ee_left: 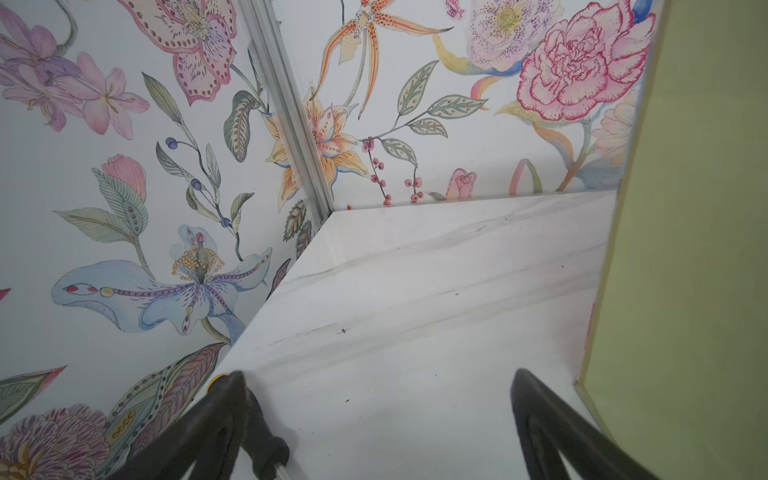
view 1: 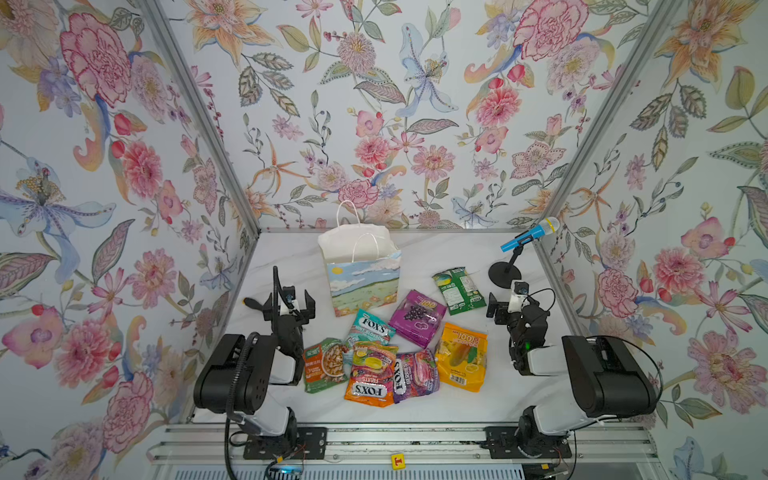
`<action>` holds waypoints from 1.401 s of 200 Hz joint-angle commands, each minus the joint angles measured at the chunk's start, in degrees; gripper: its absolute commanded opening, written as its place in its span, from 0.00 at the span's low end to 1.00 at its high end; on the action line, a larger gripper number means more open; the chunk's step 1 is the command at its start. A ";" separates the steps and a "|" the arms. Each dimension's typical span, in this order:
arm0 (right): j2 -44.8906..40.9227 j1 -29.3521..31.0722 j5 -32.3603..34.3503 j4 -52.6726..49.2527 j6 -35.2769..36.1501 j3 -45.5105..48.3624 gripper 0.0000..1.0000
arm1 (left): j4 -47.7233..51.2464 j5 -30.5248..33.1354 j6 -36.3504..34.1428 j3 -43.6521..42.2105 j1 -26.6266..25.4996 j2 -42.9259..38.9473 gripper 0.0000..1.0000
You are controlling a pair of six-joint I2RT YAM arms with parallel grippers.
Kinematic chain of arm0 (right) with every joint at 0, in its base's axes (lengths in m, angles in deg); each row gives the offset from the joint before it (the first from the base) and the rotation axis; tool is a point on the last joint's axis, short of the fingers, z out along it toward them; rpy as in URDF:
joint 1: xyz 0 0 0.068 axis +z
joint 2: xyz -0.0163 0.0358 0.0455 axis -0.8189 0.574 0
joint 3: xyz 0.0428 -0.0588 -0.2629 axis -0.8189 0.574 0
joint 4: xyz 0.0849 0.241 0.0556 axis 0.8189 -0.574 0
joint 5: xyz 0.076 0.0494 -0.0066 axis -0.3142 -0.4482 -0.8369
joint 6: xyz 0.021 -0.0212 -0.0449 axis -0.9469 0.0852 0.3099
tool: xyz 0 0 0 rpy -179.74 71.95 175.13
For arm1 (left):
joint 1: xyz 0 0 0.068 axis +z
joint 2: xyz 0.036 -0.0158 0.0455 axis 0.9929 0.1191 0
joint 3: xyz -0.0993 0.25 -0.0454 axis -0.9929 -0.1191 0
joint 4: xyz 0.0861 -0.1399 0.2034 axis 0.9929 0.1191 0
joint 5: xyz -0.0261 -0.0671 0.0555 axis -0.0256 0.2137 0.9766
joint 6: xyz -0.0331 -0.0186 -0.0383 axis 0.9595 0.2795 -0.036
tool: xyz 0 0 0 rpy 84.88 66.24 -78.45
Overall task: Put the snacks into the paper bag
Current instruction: 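Raise both arms from rest toward the paper bag and snacks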
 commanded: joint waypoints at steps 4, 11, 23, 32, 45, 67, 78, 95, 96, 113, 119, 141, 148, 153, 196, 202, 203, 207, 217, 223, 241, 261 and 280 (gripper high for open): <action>0.09 0.21 -0.19 -0.29 -0.85 -0.83 0.99 | -0.16 -2.82 -0.72 0.64 0.23 -0.54 0.99; 0.14 0.21 -0.17 -0.29 -0.85 -0.82 0.99 | -0.09 -3.01 -0.81 0.70 0.19 -0.54 0.99; 0.14 0.21 -0.21 -0.25 -0.85 -0.87 0.99 | -0.12 -3.04 -0.77 0.72 0.15 -0.54 0.99; 0.11 0.26 -0.20 -0.21 -0.83 -0.86 0.99 | -0.08 -2.99 -0.82 0.68 0.13 -0.61 0.99; 0.17 0.21 -0.21 -0.22 -0.78 -0.85 0.99 | -0.09 -3.04 -0.82 0.64 0.27 -0.54 0.99; 0.17 0.21 -0.20 -0.38 -0.93 -0.92 0.99 | -0.09 -3.05 -0.73 0.71 0.10 -0.54 0.99; 0.17 0.21 -0.17 -0.38 -0.90 -0.95 0.99 | -0.08 -3.05 -0.73 0.79 0.19 -0.54 0.99; 0.17 0.21 -0.20 -0.38 -0.94 -0.95 0.99 | 0.30 -2.99 -0.55 0.94 0.13 -0.54 0.99; 0.17 0.21 -0.16 -0.38 -0.90 -0.91 0.99 | 0.29 -3.02 -0.55 0.93 0.14 -0.54 0.99; 0.22 0.21 -0.21 -0.38 -0.94 -0.93 0.99 | 0.02 -2.96 -0.55 0.74 0.14 -0.55 0.99; 0.17 0.21 -0.20 -0.39 -0.93 -0.92 0.99 | 0.15 -3.02 -0.47 0.83 0.16 -0.54 0.99; 0.17 0.23 -0.20 -0.37 -0.94 -0.90 0.99 | 0.22 -3.03 -0.47 0.91 0.23 -0.55 0.99; 0.17 0.21 -0.21 -0.38 -0.87 -0.88 0.99 | 0.25 -3.09 -0.47 0.91 0.19 -0.54 0.99; 0.10 0.21 -0.21 -0.38 -0.91 -0.83 0.99 | 0.22 -3.05 -0.47 0.89 0.17 -0.63 0.99; -4.33 0.63 5.62 -10.09 -2.25 -4.08 0.99 | 2.70 1.23 0.55 -2.70 -0.25 -10.27 0.99; -6.27 1.14 8.33 -17.39 -2.80 -6.92 0.99 | 9.62 1.79 1.55 -1.61 -0.21 -14.67 0.99; -6.56 1.25 8.89 -18.73 -2.97 -7.50 0.99 | 11.05 1.92 2.02 -1.61 -0.21 -15.43 0.99; -7.70 1.66 11.04 -24.22 -3.79 -9.90 0.99 | 17.16 2.39 3.39 1.36 -0.25 -18.10 0.99; -9.48 2.31 15.46 -36.40 -8.80 -16.30 0.99 | 32.33 1.34 7.67 7.13 0.20 -25.03 0.99; -10.05 2.20 17.31 -43.60 -14.75 -20.17 0.99 | 38.88 0.04 9.70 10.18 0.30 -28.08 0.99; -10.47 -1.15 6.22 -58.71 -25.53 -29.22 0.99 | 49.07 -2.36 13.58 16.80 0.45 -35.20 0.99; -10.22 -3.42 -5.14 -57.91 -29.07 -29.70 0.99 | 59.77 -6.30 11.85 27.27 1.37 -37.26 0.99; -9.51 -2.71 -7.05 -60.05 -29.68 -31.41 0.99 | 77.39 -7.80 10.06 42.66 1.62 -31.04 0.94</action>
